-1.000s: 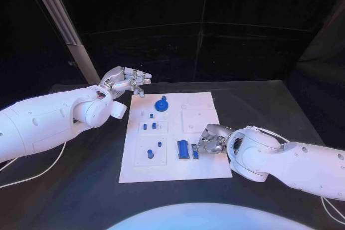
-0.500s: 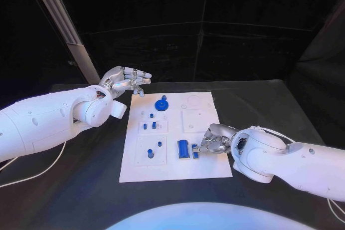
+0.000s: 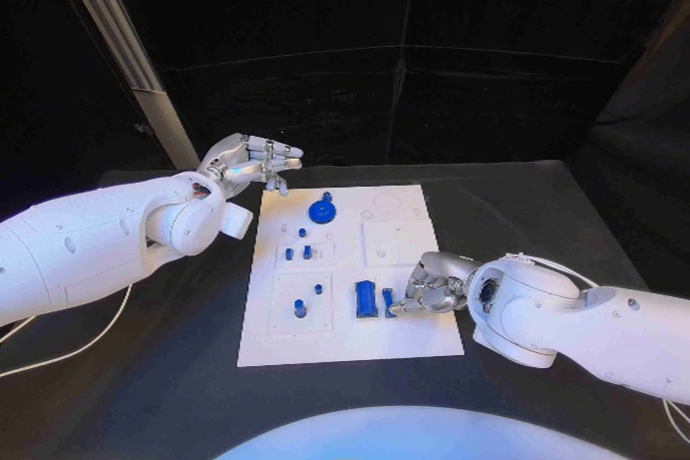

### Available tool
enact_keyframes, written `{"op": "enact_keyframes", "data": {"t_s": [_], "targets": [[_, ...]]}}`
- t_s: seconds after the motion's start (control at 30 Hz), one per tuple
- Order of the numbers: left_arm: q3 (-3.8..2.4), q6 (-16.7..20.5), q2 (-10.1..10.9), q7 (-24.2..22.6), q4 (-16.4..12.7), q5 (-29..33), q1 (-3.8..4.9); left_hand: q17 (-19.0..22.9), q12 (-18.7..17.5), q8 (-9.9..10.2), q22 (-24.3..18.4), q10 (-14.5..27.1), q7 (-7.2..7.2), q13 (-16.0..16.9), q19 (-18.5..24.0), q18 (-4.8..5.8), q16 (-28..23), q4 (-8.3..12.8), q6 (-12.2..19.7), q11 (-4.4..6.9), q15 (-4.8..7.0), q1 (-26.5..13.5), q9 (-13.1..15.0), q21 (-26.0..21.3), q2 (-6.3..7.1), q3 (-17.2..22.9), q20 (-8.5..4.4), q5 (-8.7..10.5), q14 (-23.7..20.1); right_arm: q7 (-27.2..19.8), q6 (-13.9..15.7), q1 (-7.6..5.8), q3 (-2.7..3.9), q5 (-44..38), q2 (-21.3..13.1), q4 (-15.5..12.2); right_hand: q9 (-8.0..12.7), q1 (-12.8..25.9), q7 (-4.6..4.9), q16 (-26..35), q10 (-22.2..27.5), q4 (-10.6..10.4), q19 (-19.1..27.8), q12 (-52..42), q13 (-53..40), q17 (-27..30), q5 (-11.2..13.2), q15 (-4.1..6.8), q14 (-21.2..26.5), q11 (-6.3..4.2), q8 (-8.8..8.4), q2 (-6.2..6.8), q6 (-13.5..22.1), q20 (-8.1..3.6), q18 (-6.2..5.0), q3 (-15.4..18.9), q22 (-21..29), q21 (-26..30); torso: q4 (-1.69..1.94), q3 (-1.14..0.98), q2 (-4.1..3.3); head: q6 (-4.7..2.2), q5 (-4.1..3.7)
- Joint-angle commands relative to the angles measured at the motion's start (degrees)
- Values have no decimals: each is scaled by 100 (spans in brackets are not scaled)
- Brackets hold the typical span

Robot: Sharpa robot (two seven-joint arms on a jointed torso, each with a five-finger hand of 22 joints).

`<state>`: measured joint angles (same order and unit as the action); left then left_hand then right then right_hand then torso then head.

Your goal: Assemble the parts on the task board

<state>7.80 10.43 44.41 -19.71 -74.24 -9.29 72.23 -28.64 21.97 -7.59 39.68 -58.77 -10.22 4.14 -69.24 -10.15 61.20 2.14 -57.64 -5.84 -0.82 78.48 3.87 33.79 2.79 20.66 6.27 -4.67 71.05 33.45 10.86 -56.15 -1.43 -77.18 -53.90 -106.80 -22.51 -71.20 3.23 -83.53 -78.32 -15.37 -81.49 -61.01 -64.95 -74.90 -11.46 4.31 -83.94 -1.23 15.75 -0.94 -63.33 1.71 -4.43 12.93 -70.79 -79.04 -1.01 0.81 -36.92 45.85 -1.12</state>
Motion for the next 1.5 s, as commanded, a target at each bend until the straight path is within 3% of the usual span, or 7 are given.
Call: {"op": "enact_keyframes", "data": {"t_s": [0.03,0.8,1.17,1.23,1.33,1.37,1.5], "targets": [[-2,-70,-5,-11,2,10,8,10,39,-32,-9,51,3,-9,-7,-33,-15,-4,35,-5,-5,53,0,-38,0,30,23,-15,-35,-94,-194,-4,0,-17,42,55,-14,-80,4,9,-19,52,12,24,-4,-550,21,37,-413,24,-20,-11,14,-2,36,-12,11,24,10,5,-8,-1,11],[-2,-68,-2,-7,4,10,8,10,39,-32,-9,51,3,-9,-7,-33,-15,-4,35,-5,-5,53,0,-38,0,30,23,-15,-35,-172,-69,-2,-1,-251,221,270,-55,-246,12,13,-17,154,14,25,-21,-547,10,34,-413,28,-20,-84,20,1,35,-4,12,28,-5,2,3,26,41],[-1,-77,3,-37,3,26,7,26,48,-37,-13,64,-4,-13,-8,-28,-18,-35,48,-15,-16,-23,-2,-47,24,28,30,-6,-41,-2035,624,-58,4,1537,-196,304,4,-395,223,526,682,213,524,1250,927,93,-48,-101,-241,207,-334,-54,586,104,-161,137,1030,711,16,27,78,-54,-17],[-1,-89,6,-51,-2,95,7,49,51,-38,-17,72,-4,-14,-6,-26,-28,-63,56,-18,-22,-77,-2,-54,44,10,36,-2,-50,-2463,709,-111,4,2037,-199,438,14,-525,276,869,1064,275,803,1882,1431,492,-104,-142,-119,259,-393,-89,698,142,-265,121,1584,1107,13,31,102,-66,-19],[-1,-129,12,-100,-17,294,7,200,54,-37,-39,97,-5,-17,17,-24,-115,-135,85,-24,-39,-213,-4,-90,113,-66,51,4,-128,-3371,800,-223,5,3218,-141,781,38,-909,399,2489,1651,444,1772,2642,2008,2205,-230,-252,525,362,-503,-245,888,230,-578,19,3400,2548,14,37,141,-121,-1],[-1,-150,14,-125,-22,368,7,338,51,-41,-83,122,-9,-20,100,-22,-252,-182,104,-30,-60,-293,-3,-170,158,-128,69,1,-272,-3680,788,-259,5,3609,-97,929,79,-1120,498,3781,1893,507,2040,3134,2418,3369,-96,-328,1074,486,-584,-394,976,316,-583,-68,3785,3060,14,40,153,-181,11],[0,-211,-9,-255,-11,746,3,616,-9,-60,-367,156,-10,-35,515,-22,-853,-297,158,-78,-100,-405,-4,-628,211,-327,151,4,-734,-4667,655,-341,10,4874,198,1634,371,-1515,707,5556,2209,644,2648,4388,3649,4371,261,-686,1891,777,-893,-546,1102,627,-571,-169,4649,4432,19,83,236,-458,-62]]}}
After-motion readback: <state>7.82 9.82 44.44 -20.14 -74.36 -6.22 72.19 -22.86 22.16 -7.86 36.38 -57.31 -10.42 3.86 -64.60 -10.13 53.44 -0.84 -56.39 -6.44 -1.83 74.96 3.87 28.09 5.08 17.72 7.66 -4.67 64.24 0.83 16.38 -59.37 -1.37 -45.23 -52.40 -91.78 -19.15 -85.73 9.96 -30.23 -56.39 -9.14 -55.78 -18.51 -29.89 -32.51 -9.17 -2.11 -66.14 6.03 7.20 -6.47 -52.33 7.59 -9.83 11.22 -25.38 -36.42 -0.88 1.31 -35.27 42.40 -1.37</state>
